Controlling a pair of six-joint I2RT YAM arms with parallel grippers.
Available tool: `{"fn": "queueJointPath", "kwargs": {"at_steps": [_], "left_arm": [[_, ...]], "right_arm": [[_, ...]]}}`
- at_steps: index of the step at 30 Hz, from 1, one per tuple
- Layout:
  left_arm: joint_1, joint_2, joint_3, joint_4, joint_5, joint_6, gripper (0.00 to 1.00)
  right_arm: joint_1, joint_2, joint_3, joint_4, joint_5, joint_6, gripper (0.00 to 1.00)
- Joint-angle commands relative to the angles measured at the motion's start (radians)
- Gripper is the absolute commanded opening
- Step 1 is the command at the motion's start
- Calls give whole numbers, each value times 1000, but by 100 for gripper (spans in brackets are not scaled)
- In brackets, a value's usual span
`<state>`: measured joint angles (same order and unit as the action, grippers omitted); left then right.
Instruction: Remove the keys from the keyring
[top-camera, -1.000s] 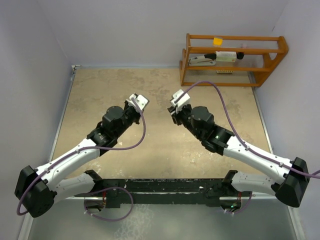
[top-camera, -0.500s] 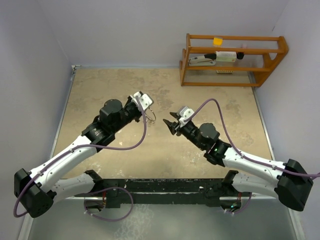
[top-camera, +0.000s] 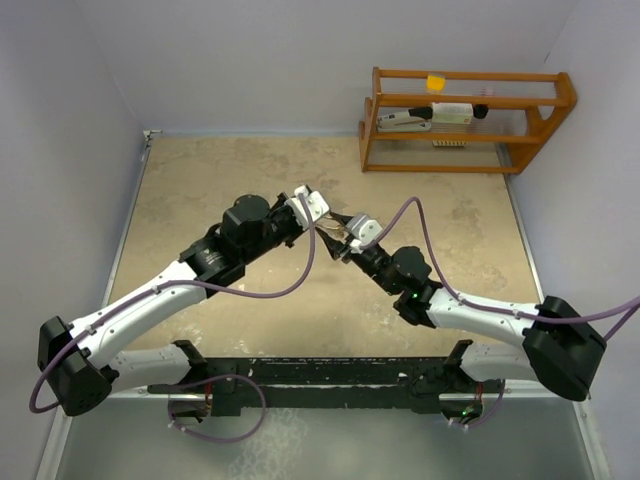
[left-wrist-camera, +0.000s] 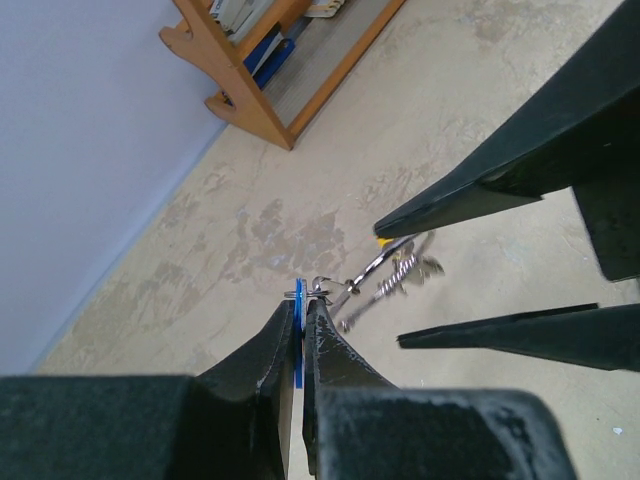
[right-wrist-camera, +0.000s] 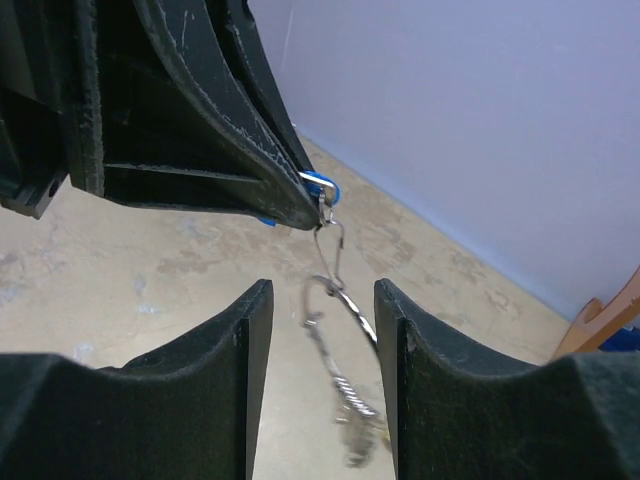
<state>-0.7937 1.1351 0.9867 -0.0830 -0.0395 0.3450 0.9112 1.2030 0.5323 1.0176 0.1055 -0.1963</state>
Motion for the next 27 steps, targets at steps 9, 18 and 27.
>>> {"fn": "queueJointPath", "kwargs": {"at_steps": [9,18,27], "left_arm": [[-82,-8,44,24,-75,64,0],[-100,-38,28,38,-82,58,0],[-117,-47,24,44,-95,50,0]], "right_arm": [[6,-35,35,18,-75,-72,48],[6,-73,15,-7,-55,-60,47],[6,-27,3,65,-29,-32,43]]}}
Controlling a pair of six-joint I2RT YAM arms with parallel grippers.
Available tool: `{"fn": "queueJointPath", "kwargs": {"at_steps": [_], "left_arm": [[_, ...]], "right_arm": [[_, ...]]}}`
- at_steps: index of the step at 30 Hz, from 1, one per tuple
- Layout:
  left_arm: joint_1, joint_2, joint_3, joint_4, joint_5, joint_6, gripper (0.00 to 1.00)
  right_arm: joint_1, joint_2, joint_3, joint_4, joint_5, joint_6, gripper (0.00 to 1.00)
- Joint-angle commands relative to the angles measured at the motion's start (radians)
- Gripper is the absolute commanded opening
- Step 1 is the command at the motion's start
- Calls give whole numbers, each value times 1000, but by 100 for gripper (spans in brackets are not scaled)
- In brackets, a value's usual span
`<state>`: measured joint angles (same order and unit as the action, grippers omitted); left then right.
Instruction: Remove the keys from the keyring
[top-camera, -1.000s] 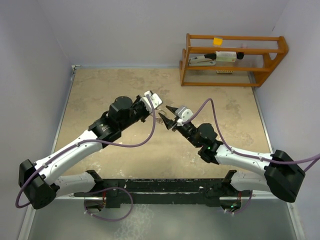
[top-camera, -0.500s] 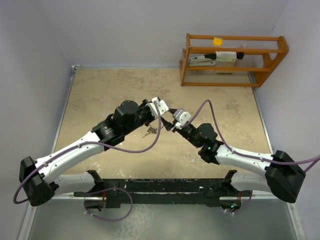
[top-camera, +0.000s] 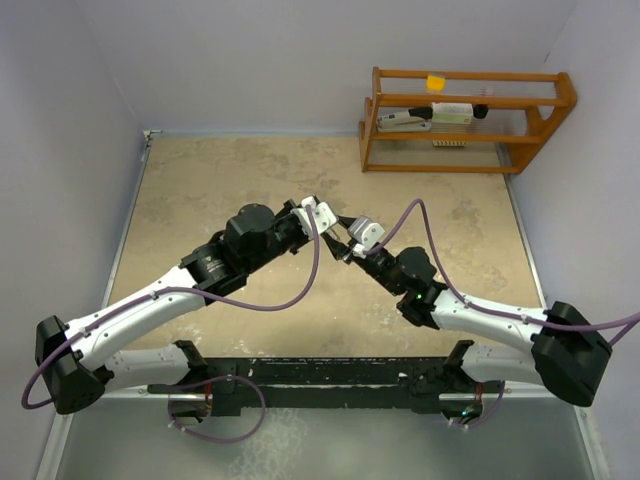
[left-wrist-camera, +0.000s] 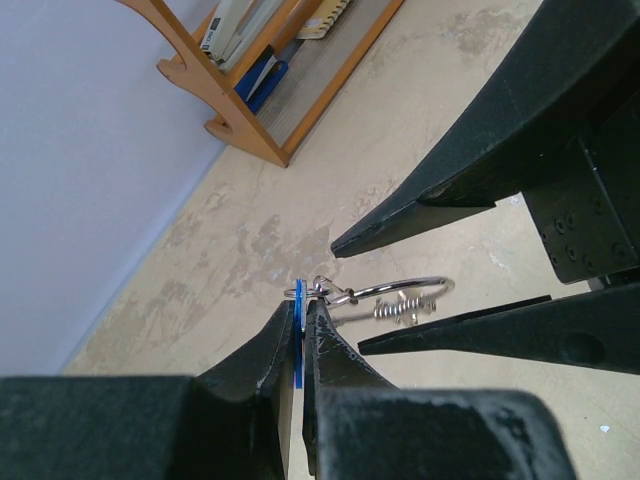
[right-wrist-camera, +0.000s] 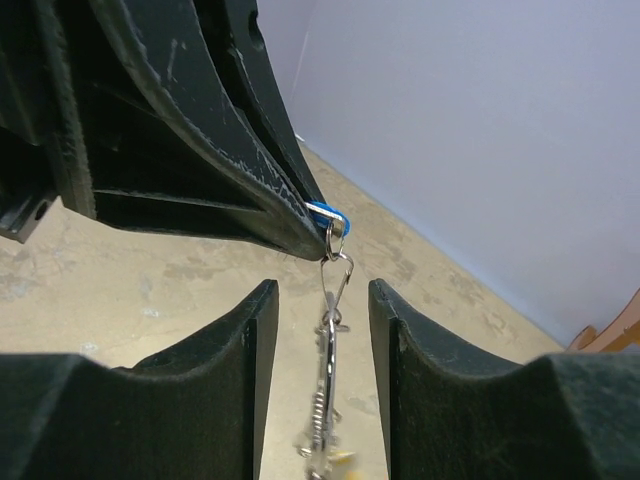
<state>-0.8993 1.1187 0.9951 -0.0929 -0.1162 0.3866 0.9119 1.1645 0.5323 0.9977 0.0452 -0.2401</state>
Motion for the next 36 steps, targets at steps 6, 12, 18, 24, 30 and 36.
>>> {"fn": "queueJointPath", "kwargs": {"at_steps": [6,12,18,24,30,36], "left_arm": [[-21,-30,13,57,-25,7,0],[-28,-28,13,61,-35,8,0],[-33,-24,9,73,-51,8,0],[-35,-21,8,77,-54,8,0],[-36,-17,-1,89,-63,8,0],[-38,-15,-2,91,-58,3,0]], "right_arm": [[5,37,6,122,52,10,33],[5,64,17,136,68,12,28],[5,80,29,128,75,13,25],[5,80,31,122,74,12,25],[5,69,34,113,68,16,26],[5,64,40,111,61,18,26]]}}
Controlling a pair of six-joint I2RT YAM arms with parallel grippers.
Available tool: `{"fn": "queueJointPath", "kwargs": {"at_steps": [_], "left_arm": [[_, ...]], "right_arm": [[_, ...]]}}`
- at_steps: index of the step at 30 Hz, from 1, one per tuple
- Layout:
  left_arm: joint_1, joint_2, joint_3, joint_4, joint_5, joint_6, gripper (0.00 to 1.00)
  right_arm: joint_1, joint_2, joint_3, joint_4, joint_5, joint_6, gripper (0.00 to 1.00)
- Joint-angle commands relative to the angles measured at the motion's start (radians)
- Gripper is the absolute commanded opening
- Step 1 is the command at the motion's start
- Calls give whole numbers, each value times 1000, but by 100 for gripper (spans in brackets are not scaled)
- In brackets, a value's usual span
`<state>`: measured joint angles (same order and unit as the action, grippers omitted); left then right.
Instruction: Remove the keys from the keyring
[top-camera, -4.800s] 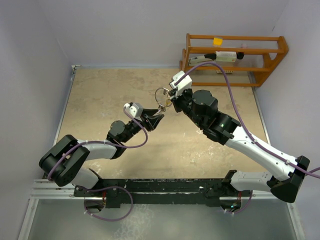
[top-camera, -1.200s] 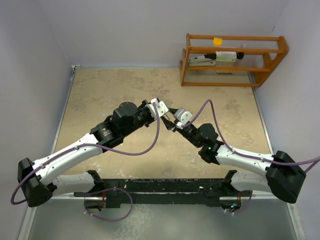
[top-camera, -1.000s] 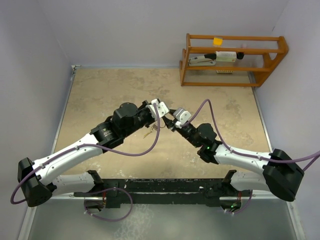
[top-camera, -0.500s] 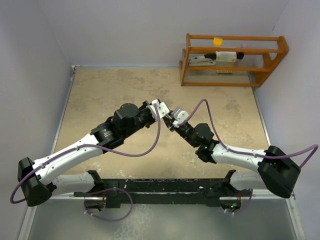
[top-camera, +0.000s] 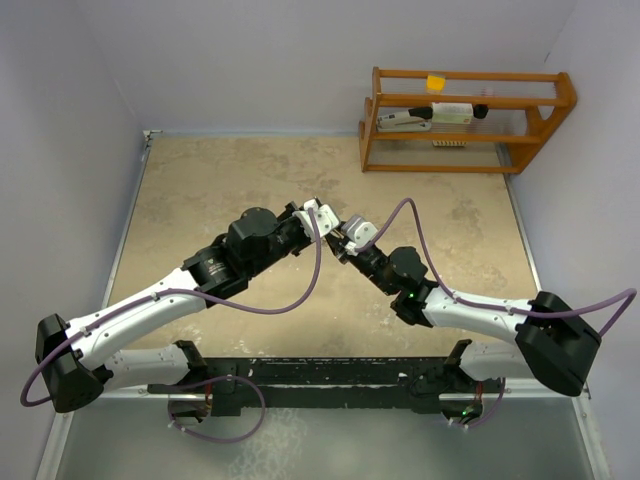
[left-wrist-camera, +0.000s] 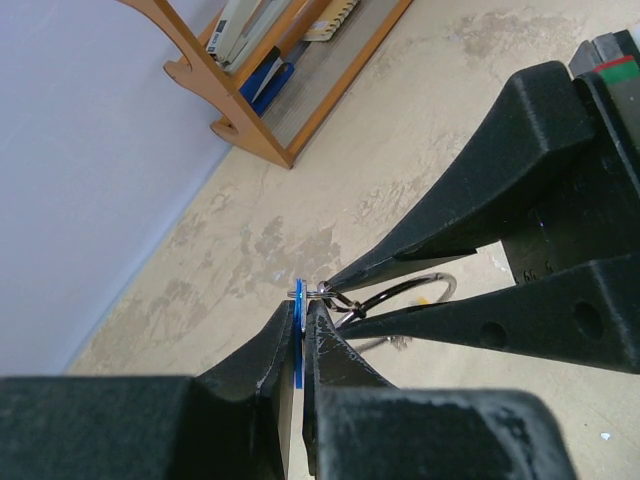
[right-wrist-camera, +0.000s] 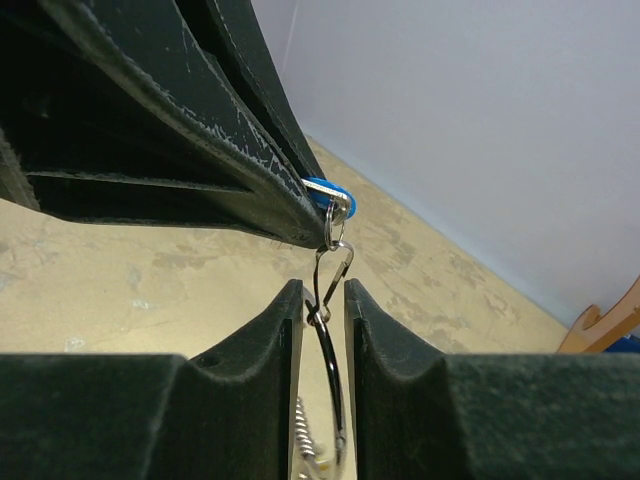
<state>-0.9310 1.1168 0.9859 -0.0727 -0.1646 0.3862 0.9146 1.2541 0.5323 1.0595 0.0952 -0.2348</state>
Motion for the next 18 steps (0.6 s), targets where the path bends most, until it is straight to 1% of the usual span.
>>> {"fn": "queueJointPath", "kwargs": {"at_steps": [1,6,13,15,18], "left_arm": [[-6,-12,6,71,-10,3,0],[-8,-18,4,73,-8,2,0],[-11,-23,2,74,-7,-3,0],[-12,-22,0,78,-7,-3,0],[-14,-22,0,83,-9,-3,0]], "right_arm": [[3,-27,41,50,10,13,26],[3,-29,47,47,5,11,30],[3,-25,56,56,3,7,30],[3,-25,58,53,4,6,26],[3,-23,62,46,7,7,17]]}}
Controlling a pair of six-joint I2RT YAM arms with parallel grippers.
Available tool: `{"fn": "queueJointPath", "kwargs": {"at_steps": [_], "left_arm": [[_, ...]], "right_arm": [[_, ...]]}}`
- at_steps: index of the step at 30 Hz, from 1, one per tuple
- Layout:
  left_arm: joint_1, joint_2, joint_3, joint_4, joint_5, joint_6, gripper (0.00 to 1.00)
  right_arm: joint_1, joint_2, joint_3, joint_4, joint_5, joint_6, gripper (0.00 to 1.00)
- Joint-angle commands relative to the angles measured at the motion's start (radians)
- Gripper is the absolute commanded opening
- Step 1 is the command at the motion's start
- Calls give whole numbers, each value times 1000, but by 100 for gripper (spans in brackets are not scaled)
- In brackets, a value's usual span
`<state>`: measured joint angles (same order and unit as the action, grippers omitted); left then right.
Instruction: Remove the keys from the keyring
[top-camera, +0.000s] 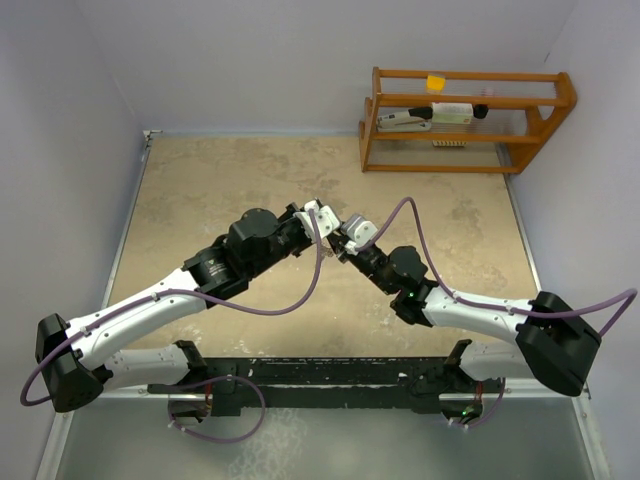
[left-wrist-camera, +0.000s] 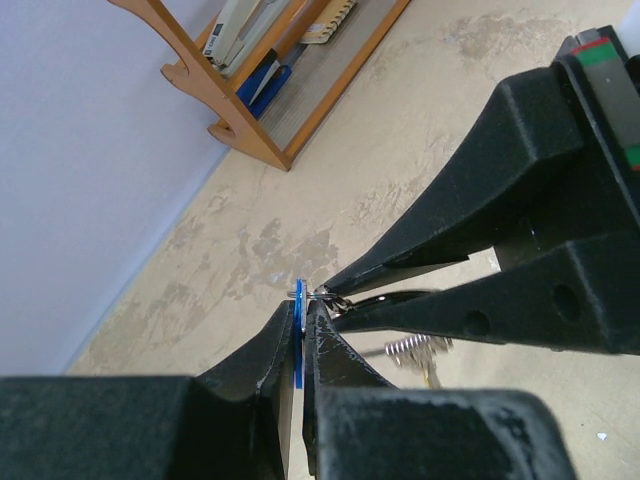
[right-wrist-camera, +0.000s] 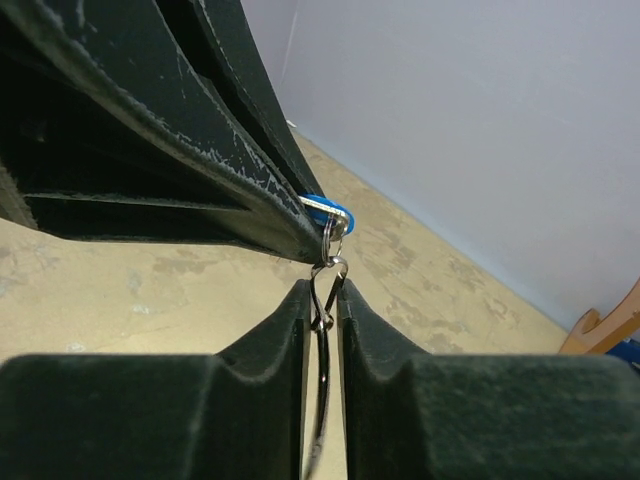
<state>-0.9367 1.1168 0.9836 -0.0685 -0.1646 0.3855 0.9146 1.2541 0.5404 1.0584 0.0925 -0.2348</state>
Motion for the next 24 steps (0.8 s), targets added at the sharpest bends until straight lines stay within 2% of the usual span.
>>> {"fn": "queueJointPath", "kwargs": {"at_steps": [1,4,24], "left_arm": [[-8,-22,2,81,-10,-3,0],[-8,-22,1,85,-13,0,0],[-10,-39,-13,120,-91,2,0]], "right_arm": [[3,-22,55,46,12,7,13],[3,-22,51,48,27,8,0],[3,-70,19,58,32,12,0]]}}
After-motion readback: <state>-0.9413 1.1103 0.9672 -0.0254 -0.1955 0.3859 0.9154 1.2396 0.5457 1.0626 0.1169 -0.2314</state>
